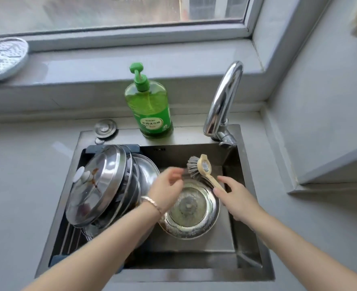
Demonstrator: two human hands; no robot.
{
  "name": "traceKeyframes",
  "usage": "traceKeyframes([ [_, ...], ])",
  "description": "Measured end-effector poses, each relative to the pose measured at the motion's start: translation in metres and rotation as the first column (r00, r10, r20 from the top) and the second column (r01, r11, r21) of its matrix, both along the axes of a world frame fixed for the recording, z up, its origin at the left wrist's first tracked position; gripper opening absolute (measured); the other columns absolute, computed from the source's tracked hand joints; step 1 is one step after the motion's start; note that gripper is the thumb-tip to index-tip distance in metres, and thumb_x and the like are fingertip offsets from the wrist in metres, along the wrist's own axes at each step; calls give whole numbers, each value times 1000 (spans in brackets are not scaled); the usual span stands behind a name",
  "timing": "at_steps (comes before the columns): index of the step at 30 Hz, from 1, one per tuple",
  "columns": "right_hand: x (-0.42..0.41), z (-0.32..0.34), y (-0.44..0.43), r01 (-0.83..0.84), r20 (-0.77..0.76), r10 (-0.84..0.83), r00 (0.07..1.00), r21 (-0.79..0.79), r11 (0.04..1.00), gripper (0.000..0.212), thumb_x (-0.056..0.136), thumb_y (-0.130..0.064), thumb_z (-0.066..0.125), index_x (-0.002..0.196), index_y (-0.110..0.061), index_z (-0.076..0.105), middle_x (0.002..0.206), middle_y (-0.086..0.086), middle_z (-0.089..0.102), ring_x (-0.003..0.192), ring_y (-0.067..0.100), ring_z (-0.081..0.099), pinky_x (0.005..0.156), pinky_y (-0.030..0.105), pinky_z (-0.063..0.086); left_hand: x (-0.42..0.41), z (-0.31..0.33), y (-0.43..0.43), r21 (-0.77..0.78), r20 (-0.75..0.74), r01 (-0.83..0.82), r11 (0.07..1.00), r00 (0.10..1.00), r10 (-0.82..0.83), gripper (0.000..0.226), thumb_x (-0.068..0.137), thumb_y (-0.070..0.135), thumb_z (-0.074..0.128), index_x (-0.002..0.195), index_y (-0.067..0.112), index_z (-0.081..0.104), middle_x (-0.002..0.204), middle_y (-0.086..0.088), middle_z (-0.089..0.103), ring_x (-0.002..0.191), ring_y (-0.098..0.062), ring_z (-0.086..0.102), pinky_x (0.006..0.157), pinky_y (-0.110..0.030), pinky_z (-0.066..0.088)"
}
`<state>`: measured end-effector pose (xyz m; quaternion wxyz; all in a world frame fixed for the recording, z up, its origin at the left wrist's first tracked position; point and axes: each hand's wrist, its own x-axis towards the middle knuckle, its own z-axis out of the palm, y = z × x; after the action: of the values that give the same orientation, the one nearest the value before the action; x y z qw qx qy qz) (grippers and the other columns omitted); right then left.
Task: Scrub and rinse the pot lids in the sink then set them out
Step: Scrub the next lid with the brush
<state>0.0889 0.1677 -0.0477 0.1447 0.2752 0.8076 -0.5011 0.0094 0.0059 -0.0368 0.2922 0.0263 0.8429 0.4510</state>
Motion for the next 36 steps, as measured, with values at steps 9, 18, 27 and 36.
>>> traceKeyframes([
  [9, -71, 52, -39, 139, -42, -184, 982, -497, 856, 28, 96, -34, 47, 123, -29, 56, 47, -8, 30, 36, 4, 21, 32, 14, 16, -156, 121, -14, -189, -661, 13, 982, 738, -137, 44, 97, 23, 41, 139, 13, 36, 143, -8, 39, 132, -24, 37, 111, -42, 30],
  [18, -130, 59, -49, 199, 82, -190, 978, -632, 749, 24, 96, -36, 46, 115, -25, 57, 48, -8, 26, 34, 3, 18, 28, 12, 13, -245, 119, 22, -473, -340, 194, 860, 860, -381, 43, 100, 36, 30, 116, 12, 62, 117, -9, 60, 111, -26, 54, 94, -32, 39],
  [27, -162, 53, -50, 195, 113, -165, 980, -723, 663, 24, 95, -37, 44, 110, -22, 55, 46, -9, 22, 34, 2, 15, 29, 11, 11, -257, 83, 24, -340, -499, 78, 937, 830, -250, 42, 98, 28, 29, 92, 7, 66, 104, -11, 65, 95, -28, 58, 85, -34, 47],
  [36, -169, 52, -50, 186, 129, -136, 982, -740, 646, 21, 96, -37, 43, 102, -26, 59, 45, -9, 20, 33, 2, 14, 29, 10, 10, -261, 75, 25, -348, -511, 48, 936, 827, -233, 40, 96, 28, 27, 85, 13, 62, 92, -8, 64, 87, -27, 57, 78, -34, 47],
])
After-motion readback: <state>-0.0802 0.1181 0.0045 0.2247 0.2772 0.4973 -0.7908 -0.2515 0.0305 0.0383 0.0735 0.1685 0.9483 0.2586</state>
